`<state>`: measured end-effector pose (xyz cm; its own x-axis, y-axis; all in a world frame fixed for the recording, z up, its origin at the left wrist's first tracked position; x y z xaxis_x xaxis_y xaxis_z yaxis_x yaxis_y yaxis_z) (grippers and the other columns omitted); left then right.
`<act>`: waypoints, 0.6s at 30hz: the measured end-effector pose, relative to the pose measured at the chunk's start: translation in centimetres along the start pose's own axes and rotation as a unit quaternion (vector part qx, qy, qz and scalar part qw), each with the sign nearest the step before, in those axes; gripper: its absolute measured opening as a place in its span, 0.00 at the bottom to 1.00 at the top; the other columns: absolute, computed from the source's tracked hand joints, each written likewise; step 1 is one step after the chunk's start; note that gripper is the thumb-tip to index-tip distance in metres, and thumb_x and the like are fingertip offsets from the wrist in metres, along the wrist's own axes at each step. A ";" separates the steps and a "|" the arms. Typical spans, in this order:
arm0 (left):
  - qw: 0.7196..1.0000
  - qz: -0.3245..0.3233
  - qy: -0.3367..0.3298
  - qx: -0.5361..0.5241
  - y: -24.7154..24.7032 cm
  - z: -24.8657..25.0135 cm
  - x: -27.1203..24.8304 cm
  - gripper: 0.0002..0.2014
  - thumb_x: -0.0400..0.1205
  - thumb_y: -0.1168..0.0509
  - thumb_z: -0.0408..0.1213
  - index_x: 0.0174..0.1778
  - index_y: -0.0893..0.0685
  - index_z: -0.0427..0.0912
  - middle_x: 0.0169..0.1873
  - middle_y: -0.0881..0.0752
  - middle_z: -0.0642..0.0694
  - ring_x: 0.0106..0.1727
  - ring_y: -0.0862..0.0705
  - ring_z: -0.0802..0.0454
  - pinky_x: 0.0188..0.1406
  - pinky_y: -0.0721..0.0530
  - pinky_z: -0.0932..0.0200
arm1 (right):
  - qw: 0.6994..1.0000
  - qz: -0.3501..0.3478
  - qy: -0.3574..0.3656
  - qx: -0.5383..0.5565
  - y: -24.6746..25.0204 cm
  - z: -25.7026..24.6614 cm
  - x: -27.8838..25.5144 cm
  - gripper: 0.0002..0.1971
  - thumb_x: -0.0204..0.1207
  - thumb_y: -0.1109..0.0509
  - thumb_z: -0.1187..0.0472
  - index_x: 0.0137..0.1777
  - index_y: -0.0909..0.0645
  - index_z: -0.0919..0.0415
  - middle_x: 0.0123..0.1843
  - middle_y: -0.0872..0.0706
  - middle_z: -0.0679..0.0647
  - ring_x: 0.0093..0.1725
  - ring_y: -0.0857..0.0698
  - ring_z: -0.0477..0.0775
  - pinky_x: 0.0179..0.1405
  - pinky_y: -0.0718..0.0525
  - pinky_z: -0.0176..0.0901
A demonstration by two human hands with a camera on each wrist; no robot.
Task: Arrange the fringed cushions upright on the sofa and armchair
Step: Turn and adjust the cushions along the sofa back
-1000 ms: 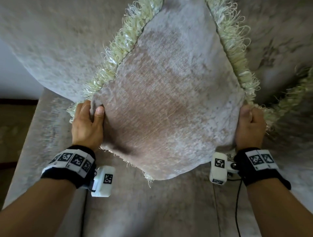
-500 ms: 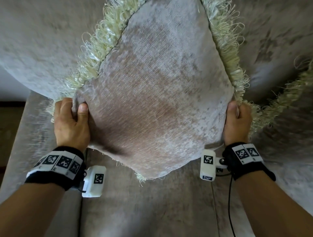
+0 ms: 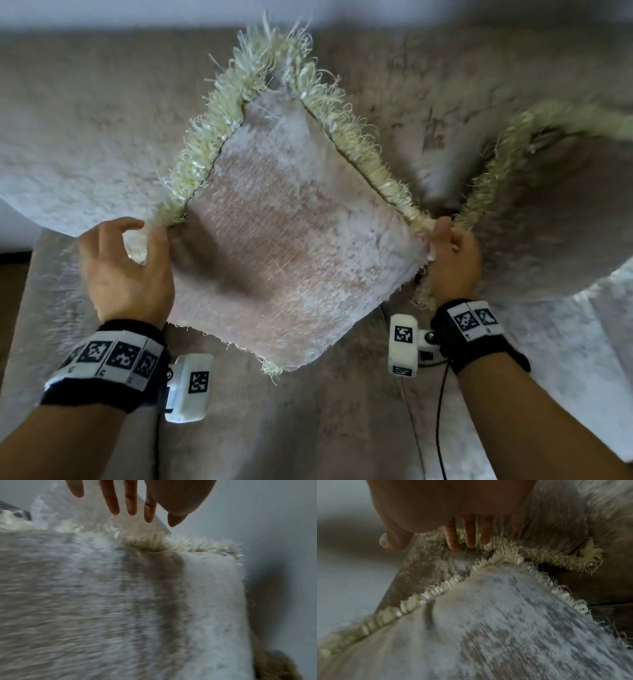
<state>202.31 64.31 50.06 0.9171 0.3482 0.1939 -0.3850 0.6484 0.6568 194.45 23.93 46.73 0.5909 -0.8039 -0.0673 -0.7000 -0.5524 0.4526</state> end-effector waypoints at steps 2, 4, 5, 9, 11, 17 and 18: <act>1.000 -0.015 -0.014 -0.018 0.7 2.4 -0.4 0.16 0.85 0.35 0.50 0.64 0.18 0.45 0.70 0.24 0.36 0.70 0.22 0.39 0.66 0.23 0.44 | 1.000 0.013 0.000 -0.007 2.1 -1.3 -0.5 0.38 0.58 0.44 0.09 0.43 0.24 0.44 0.55 0.13 0.60 0.52 0.18 0.56 0.56 0.18 0.52; 0.998 -0.035 -0.030 -0.031 1.4 5.0 -1.0 0.15 0.86 0.35 0.48 0.64 0.18 0.44 0.72 0.24 0.38 0.71 0.22 0.39 0.67 0.25 0.47 | 1.000 0.019 0.004 -0.012 4.5 -2.7 -1.1 0.34 0.63 0.42 0.12 0.42 0.24 0.44 0.51 0.13 0.61 0.49 0.18 0.57 0.54 0.16 0.56; 0.998 -0.043 -0.039 -0.034 1.7 6.4 -1.3 0.15 0.86 0.34 0.47 0.64 0.18 0.44 0.72 0.25 0.38 0.71 0.22 0.39 0.68 0.26 0.48 | 1.000 0.019 0.007 -0.012 5.7 -3.6 -1.4 0.33 0.65 0.42 0.14 0.43 0.24 0.44 0.50 0.14 0.59 0.48 0.18 0.57 0.52 0.17 0.56; 0.990 -0.074 -0.083 -0.081 2.6 11.6 -2.5 0.13 0.85 0.34 0.43 0.63 0.16 0.42 0.70 0.23 0.37 0.71 0.23 0.40 0.68 0.31 0.59 | 1.000 0.027 0.010 -0.012 10.1 -6.7 -3.0 0.35 0.66 0.42 0.22 0.51 0.20 0.54 0.52 0.13 0.55 0.52 0.17 0.54 0.51 0.23 0.45; 0.987 -0.086 -0.102 -0.092 2.9 14.4 -3.4 0.13 0.85 0.34 0.43 0.61 0.15 0.41 0.68 0.21 0.37 0.70 0.22 0.39 0.66 0.33 0.62 | 0.999 0.042 0.010 -0.005 12.3 -7.7 -3.7 0.32 0.69 0.40 0.24 0.51 0.19 0.53 0.54 0.12 0.55 0.53 0.16 0.55 0.53 0.21 0.46; 0.973 -0.115 -0.153 -0.128 3.7 22.8 -6.1 0.15 0.84 0.36 0.47 0.60 0.14 0.42 0.63 0.17 0.40 0.67 0.20 0.41 0.64 0.31 0.60 | 0.997 0.075 0.019 0.004 19.6 -9.9 -3.3 0.22 0.81 0.34 0.33 0.50 0.21 0.54 0.49 0.15 0.52 0.49 0.19 0.52 0.49 0.25 0.44; 0.972 -0.115 -0.157 -0.134 3.7 23.6 -6.4 0.16 0.84 0.37 0.48 0.60 0.14 0.42 0.62 0.17 0.41 0.67 0.20 0.42 0.64 0.31 0.60 | 0.997 0.079 0.025 0.006 20.1 -10.2 -3.1 0.22 0.80 0.34 0.32 0.49 0.21 0.53 0.47 0.16 0.51 0.48 0.20 0.52 0.48 0.25 0.45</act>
<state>197.48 48.54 68.43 0.9524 -0.0232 0.3040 -0.1398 0.8528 0.5032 182.66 17.57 65.11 0.4920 -0.8692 0.0491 -0.7907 -0.4226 0.4430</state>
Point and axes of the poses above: each hand's wrist, its own x-axis towards the middle knuckle, its own y-axis out of the back of the hand, z = x × y, the point moved 2 cm from there along x, towards the middle knuckle
